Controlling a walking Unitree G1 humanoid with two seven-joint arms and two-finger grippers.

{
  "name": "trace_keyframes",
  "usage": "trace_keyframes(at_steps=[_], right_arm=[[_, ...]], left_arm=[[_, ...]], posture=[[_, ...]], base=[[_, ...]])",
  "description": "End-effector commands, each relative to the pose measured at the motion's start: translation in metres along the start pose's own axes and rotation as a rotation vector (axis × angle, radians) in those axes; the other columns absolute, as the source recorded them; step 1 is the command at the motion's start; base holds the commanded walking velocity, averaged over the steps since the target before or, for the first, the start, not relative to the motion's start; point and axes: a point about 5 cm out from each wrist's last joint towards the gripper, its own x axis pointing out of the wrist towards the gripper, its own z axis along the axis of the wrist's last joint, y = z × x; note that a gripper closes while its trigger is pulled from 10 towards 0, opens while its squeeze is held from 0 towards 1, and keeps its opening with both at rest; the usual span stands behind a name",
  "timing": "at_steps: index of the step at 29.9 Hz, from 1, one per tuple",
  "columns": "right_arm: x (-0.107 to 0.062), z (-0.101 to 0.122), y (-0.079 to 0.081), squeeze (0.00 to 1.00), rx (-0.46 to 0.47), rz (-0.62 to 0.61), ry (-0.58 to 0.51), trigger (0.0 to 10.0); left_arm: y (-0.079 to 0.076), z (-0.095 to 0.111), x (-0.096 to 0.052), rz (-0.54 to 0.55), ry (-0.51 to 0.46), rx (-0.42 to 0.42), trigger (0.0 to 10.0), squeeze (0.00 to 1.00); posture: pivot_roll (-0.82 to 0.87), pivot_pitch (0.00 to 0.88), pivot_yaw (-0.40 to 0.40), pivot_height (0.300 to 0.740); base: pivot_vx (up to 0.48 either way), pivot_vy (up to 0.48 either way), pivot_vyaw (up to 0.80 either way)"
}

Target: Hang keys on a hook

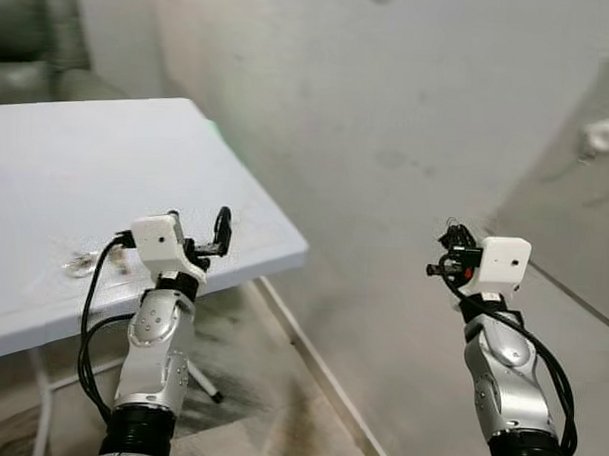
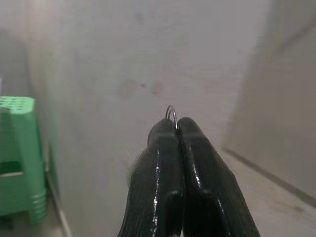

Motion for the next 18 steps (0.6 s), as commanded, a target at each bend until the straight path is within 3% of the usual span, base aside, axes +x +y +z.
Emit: trace_keyframes(at_steps=[1,6,13,15,18], right_arm=[[0.0023,0.0063,-0.0027,0.00,-0.008,-0.008,-0.020,10.0],[0.0026,0.0068,-0.0028,0.00,-0.009,-0.007,-0.021,10.0],[0.0024,0.0077,-0.0036,0.00,-0.016,-0.007,-0.023,10.0],[0.0020,0.0096,-0.0050,0.00,-0.013,-0.029,-0.046,10.0],[0.0015,0.0126,-0.0036,0.00,-0.019,-0.010,-0.069,10.0]], left_arm=[[-0.0009,0.0041,0.0025,-0.003,-0.012,0.025,10.0,0.00],[-0.0034,0.0037,0.0027,-0.033,-0.005,0.009,10.0,0.00],[-0.0070,0.0068,0.0030,-0.033,-0.030,0.025,10.0,0.00],[-0.0077,0.0104,0.0010,-0.043,-0.073,-0.131,10.0,0.00],[-0.0052,0.0066,0.0040,-0.002,-0.021,-0.070,10.0,0.00]], posture=[[0.05,0.000,-0.116,0.740],[0.05,0.000,-0.116,0.740],[0.05,0.000,-0.118,0.740],[0.04,0.000,-0.118,0.740],[0.04,0.000,-0.119,0.740]], base=[[0.000,0.000,-0.77],[0.000,0.000,-0.77],[0.000,-0.447,-0.77],[0.000,0.000,-0.75],[0.000,0.000,0.00]])
